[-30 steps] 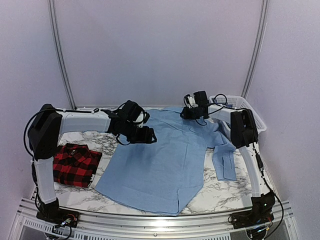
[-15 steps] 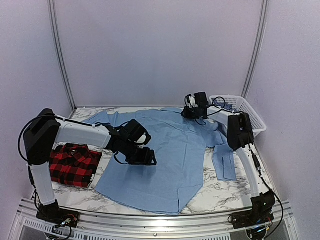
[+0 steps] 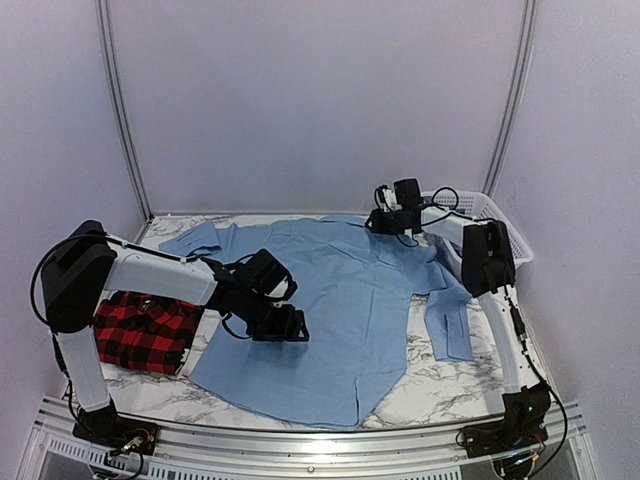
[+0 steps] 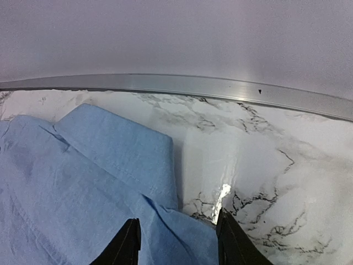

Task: Fold and stack the long sleeve shirts
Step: Adjust the flattened shirt at the center of the board.

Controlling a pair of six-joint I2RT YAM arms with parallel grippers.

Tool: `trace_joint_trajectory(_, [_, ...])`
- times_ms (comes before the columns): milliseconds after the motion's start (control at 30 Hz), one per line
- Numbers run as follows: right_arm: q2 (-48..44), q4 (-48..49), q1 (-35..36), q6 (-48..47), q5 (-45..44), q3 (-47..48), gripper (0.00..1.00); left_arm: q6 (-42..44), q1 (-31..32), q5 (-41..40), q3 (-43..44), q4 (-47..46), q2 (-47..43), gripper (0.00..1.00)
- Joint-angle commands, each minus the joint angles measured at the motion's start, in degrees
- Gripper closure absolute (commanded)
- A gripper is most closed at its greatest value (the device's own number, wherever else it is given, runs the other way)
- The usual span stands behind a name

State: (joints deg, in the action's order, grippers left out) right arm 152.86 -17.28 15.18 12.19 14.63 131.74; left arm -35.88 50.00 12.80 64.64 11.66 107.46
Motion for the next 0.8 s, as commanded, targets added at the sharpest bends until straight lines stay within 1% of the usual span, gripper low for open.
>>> trace_joint_trajectory(0, [-9.9,-0.3,0.8,-1.3,-1.1,-2.3,0.56,-0.9,0.5,0.3,-2.0,1.5,-0.6,0.3])
trace_joint_trajectory(67, [-12.0,-0.8,1.3,-1.3,-1.1,-4.2,0.55,-1.0,0.5,0.2,-2.4,1.4,-0.7,0.3])
trace_joint_trajectory(133, [-13.5,-0.9,2.1,-0.4,0.8,-7.1,0.55,-1.1,0.5,0.1,-2.6,1.4,-0.7,0.3])
trace_joint_trajectory(200, [-14.1,-1.4,3.0,0.5,2.6,-9.5,0.57,-1.1,0.5,0.1,-2.6,1.4,-0.8,0.3])
trace_joint_trajectory(333, [-15.7,-0.5,4.9,3.0,1.3,-16.5,0.6,-1.0,0.7,0.4,-2.2,1.4,-0.5,0.3])
trace_joint_trajectory(467, [-15.8,1.0,4.9,5.5,0.3,-20.8,0.66,-0.6,0.9,0.4,-2.3,1.4,-0.5,0.3])
trace_joint_trajectory(567, [-14.7,0.6,4.9,5.7,-0.3,-21.0,0.66,-0.6,1.1,0.5,-2.7,1.5,-0.6,0.3])
trace_joint_trajectory(767, [-10.2,-3.3,3.3,6.4,-2.1,-16.7,0.67,-0.5,2.1,0.6,-1.6,1.4,0.8,0.3])
